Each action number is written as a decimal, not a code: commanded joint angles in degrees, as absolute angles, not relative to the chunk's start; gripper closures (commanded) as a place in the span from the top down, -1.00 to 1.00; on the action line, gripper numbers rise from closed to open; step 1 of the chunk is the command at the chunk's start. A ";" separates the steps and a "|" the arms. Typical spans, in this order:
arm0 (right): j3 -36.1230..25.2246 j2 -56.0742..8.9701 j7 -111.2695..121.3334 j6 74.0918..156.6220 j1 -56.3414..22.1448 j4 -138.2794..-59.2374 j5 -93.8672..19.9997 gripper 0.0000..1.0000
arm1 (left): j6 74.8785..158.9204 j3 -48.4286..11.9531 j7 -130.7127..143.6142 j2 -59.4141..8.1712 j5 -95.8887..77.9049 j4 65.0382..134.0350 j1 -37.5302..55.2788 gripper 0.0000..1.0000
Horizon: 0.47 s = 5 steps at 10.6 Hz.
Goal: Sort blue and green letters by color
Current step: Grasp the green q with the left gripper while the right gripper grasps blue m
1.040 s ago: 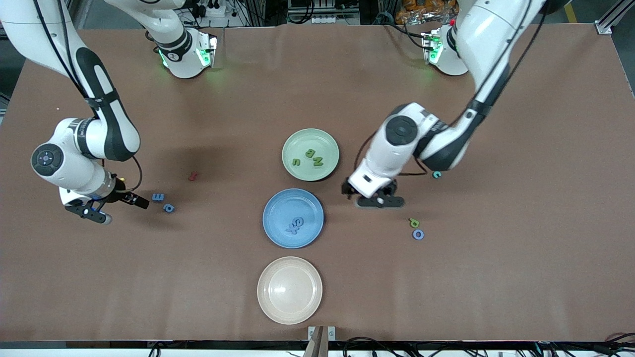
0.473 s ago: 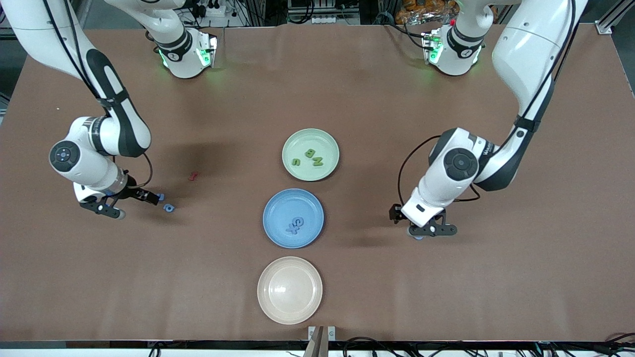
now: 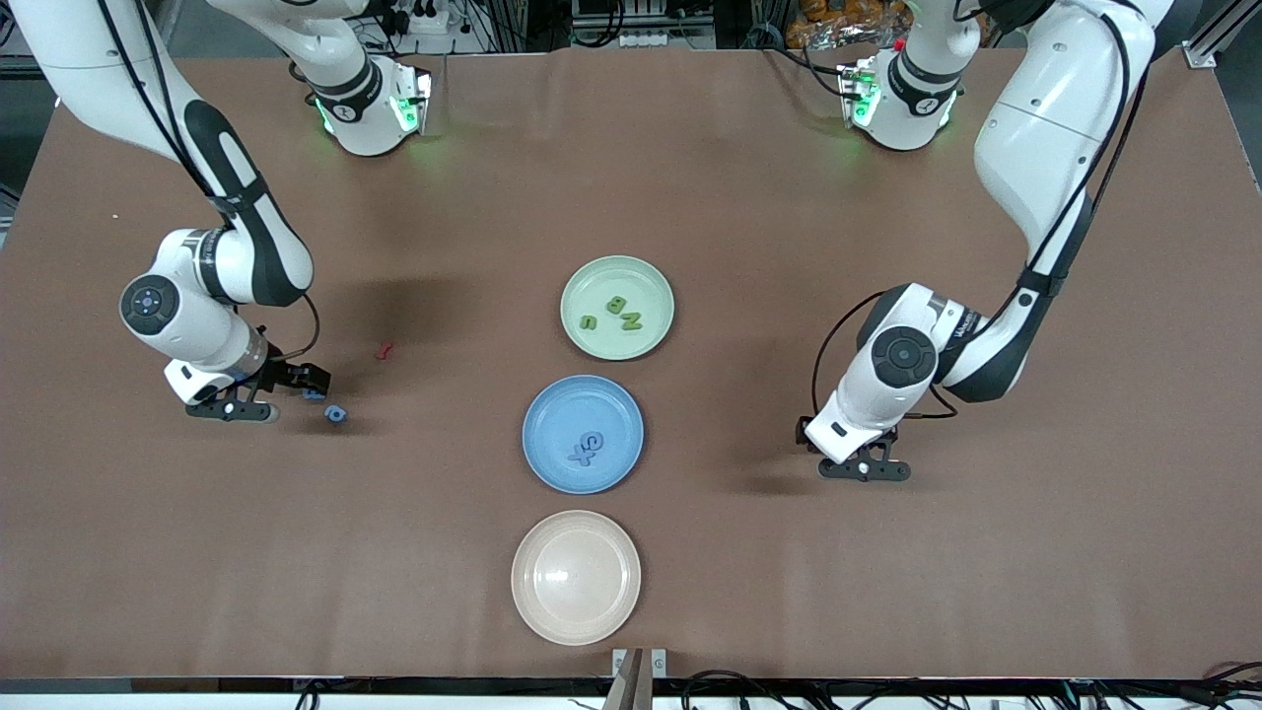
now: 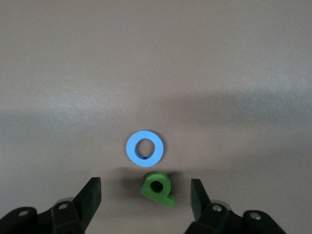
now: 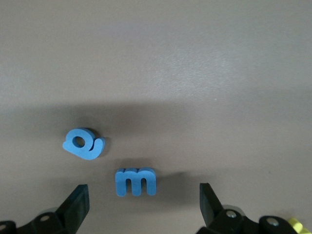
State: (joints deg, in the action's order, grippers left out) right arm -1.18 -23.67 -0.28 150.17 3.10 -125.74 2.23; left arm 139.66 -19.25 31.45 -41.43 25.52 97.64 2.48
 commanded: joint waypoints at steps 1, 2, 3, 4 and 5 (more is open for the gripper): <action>-1.05 -26.01 2.11 154.94 2.73 -127.00 2.46 1.00 | 139.48 -19.07 31.02 -43.41 26.63 95.98 3.25 0.57; -1.05 -26.36 2.20 155.30 2.81 -127.00 2.98 1.00 | 139.57 -19.07 31.11 -43.94 26.63 95.89 3.25 0.50; -1.05 -26.72 2.20 155.39 2.73 -127.00 3.51 1.00 | 139.57 -19.07 31.03 -43.95 26.63 95.80 3.25 0.20; -1.05 -26.72 2.20 155.39 2.72 -127.00 3.78 0.69 | 139.57 -19.16 31.03 -43.95 26.63 95.80 3.16 0.06; -1.05 -26.72 2.11 155.22 2.72 -127.00 4.04 0.10 | 139.57 -19.16 31.03 -43.95 26.54 95.80 3.08 0.00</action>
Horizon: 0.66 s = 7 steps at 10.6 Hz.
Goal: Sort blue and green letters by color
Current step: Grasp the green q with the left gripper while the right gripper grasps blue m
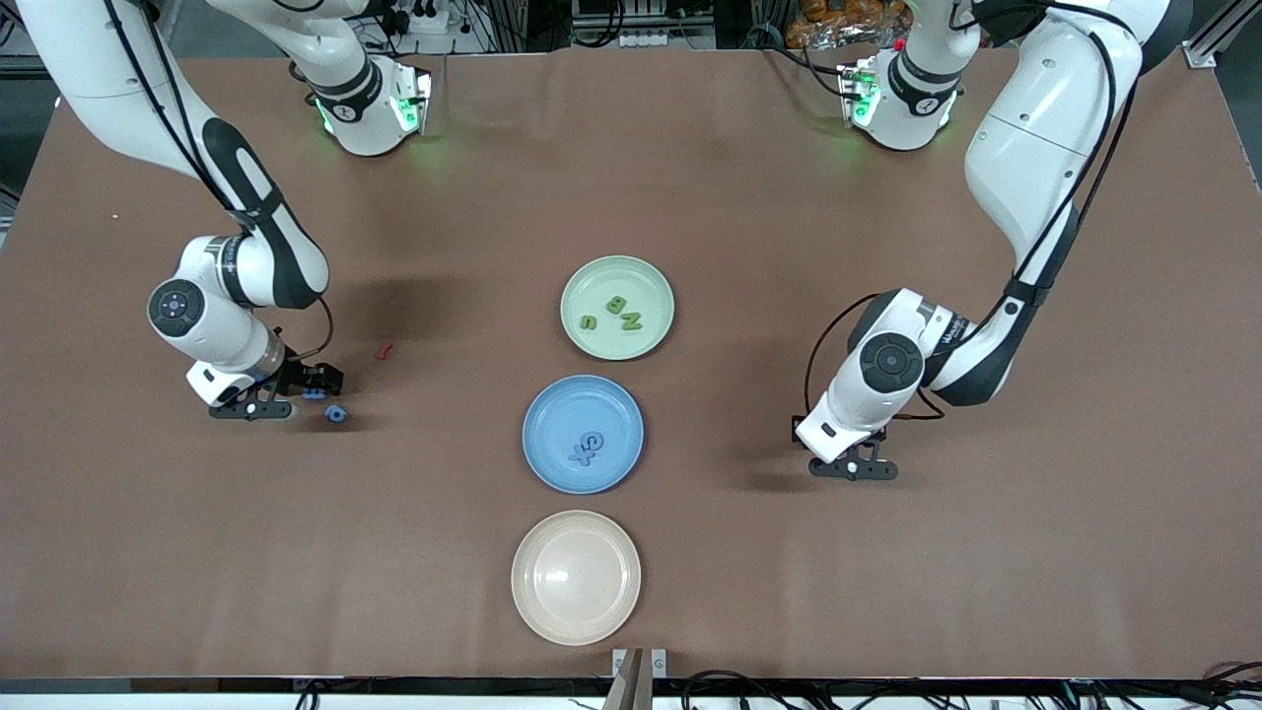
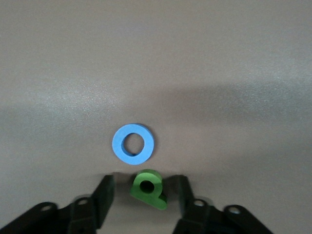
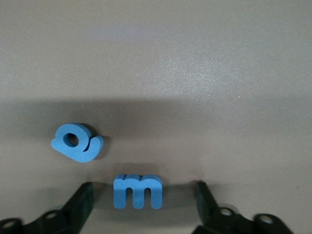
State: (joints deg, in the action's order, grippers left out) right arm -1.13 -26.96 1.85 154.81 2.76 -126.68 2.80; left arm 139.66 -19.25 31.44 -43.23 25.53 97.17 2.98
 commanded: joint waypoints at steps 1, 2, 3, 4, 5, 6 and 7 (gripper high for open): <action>-0.97 -26.72 1.94 155.21 2.81 -127.00 4.04 -0.06 | 139.66 -19.16 31.03 -44.21 26.28 95.71 2.73 -0.03; -0.97 -26.72 1.15 155.21 2.81 -127.18 4.04 -0.08 | 139.66 -19.16 30.76 -44.30 25.15 95.80 2.55 -0.24; -0.97 -26.72 0.88 155.30 2.81 -127.18 3.78 -0.08 | 139.66 -19.16 30.76 -44.30 24.88 95.71 2.55 -0.48; -0.97 -26.72 0.10 155.30 2.81 -127.18 3.78 -0.08 | 139.66 -19.16 30.94 -44.30 24.87 95.71 2.64 -0.75; -0.97 -26.72 -0.96 155.22 2.81 -127.09 3.78 -0.08 | 139.66 -19.25 31.02 -44.21 24.79 95.71 2.64 -0.99; -0.88 -26.63 -1.49 155.13 2.81 -127.00 3.78 -0.14 | 139.66 -19.25 31.03 -44.12 23.65 95.71 2.81 -1.00; -0.88 -25.85 -1.67 154.60 2.73 -126.74 3.78 -0.19 | 139.66 -19.25 31.11 -43.86 22.16 95.71 3.16 -1.00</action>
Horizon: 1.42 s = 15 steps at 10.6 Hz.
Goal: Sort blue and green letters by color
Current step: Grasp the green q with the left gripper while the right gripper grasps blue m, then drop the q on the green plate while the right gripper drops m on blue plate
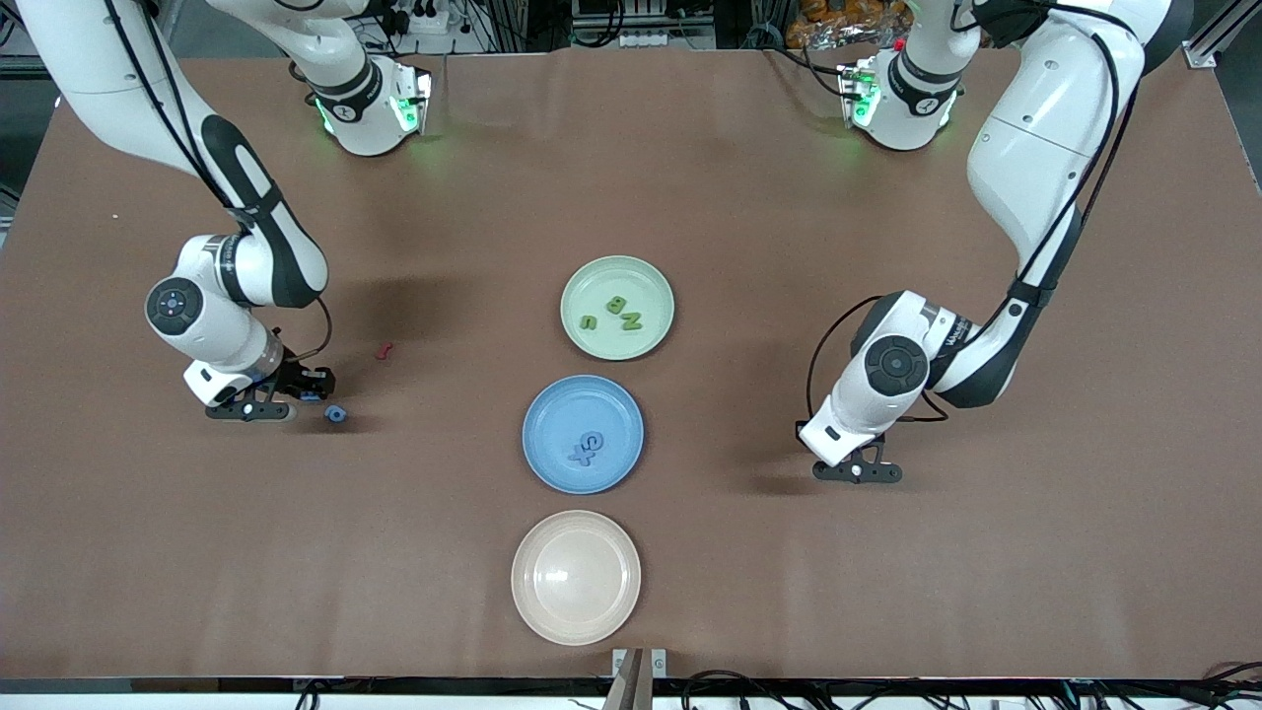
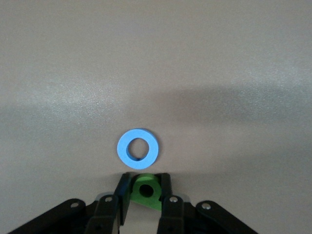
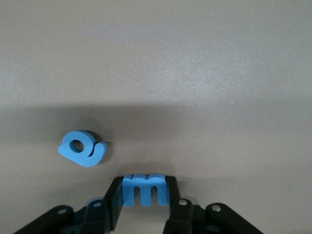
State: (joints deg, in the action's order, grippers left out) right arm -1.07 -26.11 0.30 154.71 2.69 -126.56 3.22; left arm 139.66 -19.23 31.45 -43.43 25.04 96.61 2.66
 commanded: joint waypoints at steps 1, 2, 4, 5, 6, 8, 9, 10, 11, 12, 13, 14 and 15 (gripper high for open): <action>-0.88 -24.71 -2.54 154.34 2.72 -126.56 3.69 -0.19 | 139.66 -19.77 31.29 -43.34 21.71 95.71 3.16 -1.00; -0.79 -23.57 -4.38 152.86 2.72 -126.30 3.52 -0.20 | 139.48 -21.25 31.64 -42.37 19.88 95.45 3.16 -1.00; -0.44 -23.12 -7.02 147.33 2.29 -123.94 3.43 -0.22 | 139.13 -24.85 34.26 -42.10 16.27 95.27 3.16 -1.00; -0.09 -22.94 -8.16 146.87 2.29 -123.49 3.43 -0.22 | 139.13 -27.40 37.41 -42.19 16.26 95.19 3.51 -1.00; -0.09 -22.16 -9.39 146.69 2.29 -123.40 3.43 -0.23 | 139.13 -29.16 41.36 -42.10 16.26 95.19 4.65 -1.00; 0.87 -20.75 -12.99 142.77 1.67 -121.22 2.90 -0.23 | 139.13 -31.89 51.01 -42.10 16.70 95.27 8.50 -1.00; 1.31 -20.74 -15.79 140.47 0.19 -119.37 2.81 -0.23 | 139.13 -31.90 56.20 -42.19 16.96 95.27 12.01 -1.00; 1.84 -20.92 -19.65 140.36 -1.30 -117.88 2.55 -0.23 | 139.13 -31.82 60.69 -42.19 16.96 95.36 14.91 -1.00; 3.76 -21.27 -22.91 140.36 -2.10 -116.56 2.46 -0.23 | 139.13 -31.82 64.47 -42.19 16.96 95.36 17.38 -1.00; 6.04 -21.36 -26.07 140.36 -2.20 -115.06 2.11 -0.23 | 139.13 -31.73 68.77 -42.19 16.96 95.27 20.10 -1.00; 8.15 -21.36 -28.97 140.36 -2.63 -113.31 0.89 -0.23 | 139.13 -31.55 71.78 -42.27 17.05 95.27 22.48 -0.90; 9.30 -21.62 -31.27 140.36 -3.85 -111.46 -0.86 -0.23 | 139.04 -31.55 72.59 -42.28 17.05 95.36 23.46 0.21; 9.32 -22.14 -33.55 140.36 -6.65 -109.71 -1.84 -0.23 | 138.87 -31.55 73.21 -42.10 17.14 95.54 23.03 0.99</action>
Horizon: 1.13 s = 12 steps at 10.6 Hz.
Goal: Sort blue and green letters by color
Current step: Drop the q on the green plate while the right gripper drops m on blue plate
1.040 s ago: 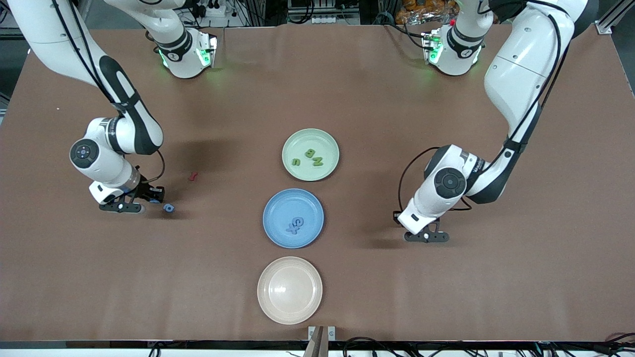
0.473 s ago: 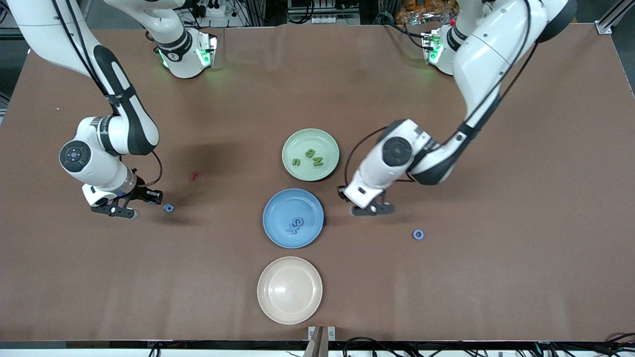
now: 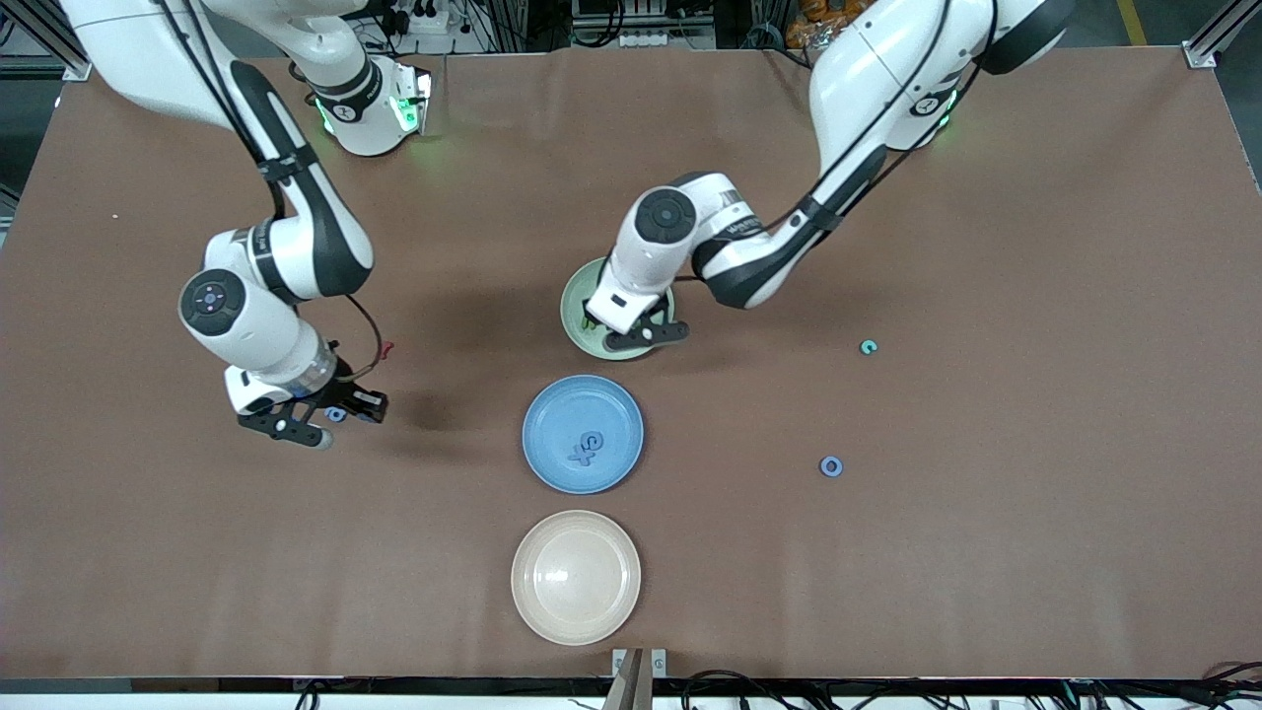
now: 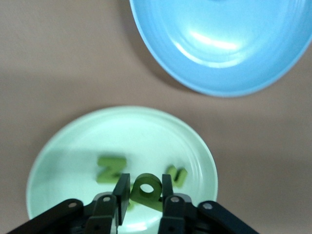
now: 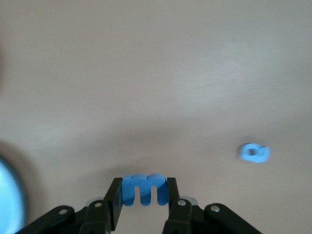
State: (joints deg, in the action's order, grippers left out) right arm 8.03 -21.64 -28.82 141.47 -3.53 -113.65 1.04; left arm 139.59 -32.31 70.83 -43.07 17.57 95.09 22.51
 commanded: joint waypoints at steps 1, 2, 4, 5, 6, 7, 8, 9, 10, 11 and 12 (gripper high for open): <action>9.32 -22.84 -36.27 140.71 -9.29 -107.86 -2.11 -0.23 | 138.52 -31.55 73.47 -41.14 17.14 95.45 22.85 1.00; 9.23 -24.50 -38.39 141.06 -11.67 -105.23 -2.11 -0.23 | 137.04 -31.38 73.48 -39.13 17.14 95.45 22.50 1.00; 8.88 -28.63 -43.39 141.15 -16.24 -99.35 -1.76 -0.23 | 132.04 -28.84 70.25 -31.94 19.15 95.36 20.49 1.00; 8.88 -30.57 -45.07 141.33 -17.91 -96.97 -1.67 -0.23 | 129.40 -28.83 63.00 -28.95 19.60 95.27 17.96 1.00; 8.88 -31.98 -46.57 142.02 -19.23 -94.94 -1.58 -0.23 | 128.16 -29.00 54.66 -26.48 18.64 95.27 13.75 1.00; 8.88 -33.47 -48.24 143.51 -20.99 -93.70 -1.50 -0.23 | 126.75 -29.53 47.36 -24.63 17.59 95.27 8.93 1.00; 8.79 -35.05 -50.25 145.27 -22.66 -92.73 -1.06 -0.23 | 125.17 -29.79 41.46 -22.70 16.01 95.19 5.92 1.00; 8.79 -35.85 -51.67 146.07 -23.81 -92.12 -0.79 -0.21 | 122.72 -29.79 38.70 -20.59 14.78 95.19 2.84 1.00; 8.79 -36.03 -51.77 146.16 -24.25 -92.11 -0.70 -0.14 | 120.52 -29.79 38.41 -18.83 14.59 95.19 0.20 1.00; 8.79 -36.04 -52.12 146.16 -24.26 -92.20 -0.88 0.63 | 119.28 -29.79 38.41 -17.33 14.50 94.75 -1.74 1.00; 8.79 -35.95 -52.99 145.99 -24.08 -92.20 -0.88 1.00 | 118.22 -29.88 37.19 -17.05 14.59 94.22 -3.15 1.00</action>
State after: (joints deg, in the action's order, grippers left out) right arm 9.14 -35.21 -50.98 146.38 -24.16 -93.94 -0.98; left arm 121.00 -29.15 39.29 -20.60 15.97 93.18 -0.17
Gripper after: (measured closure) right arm 0.542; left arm 0.000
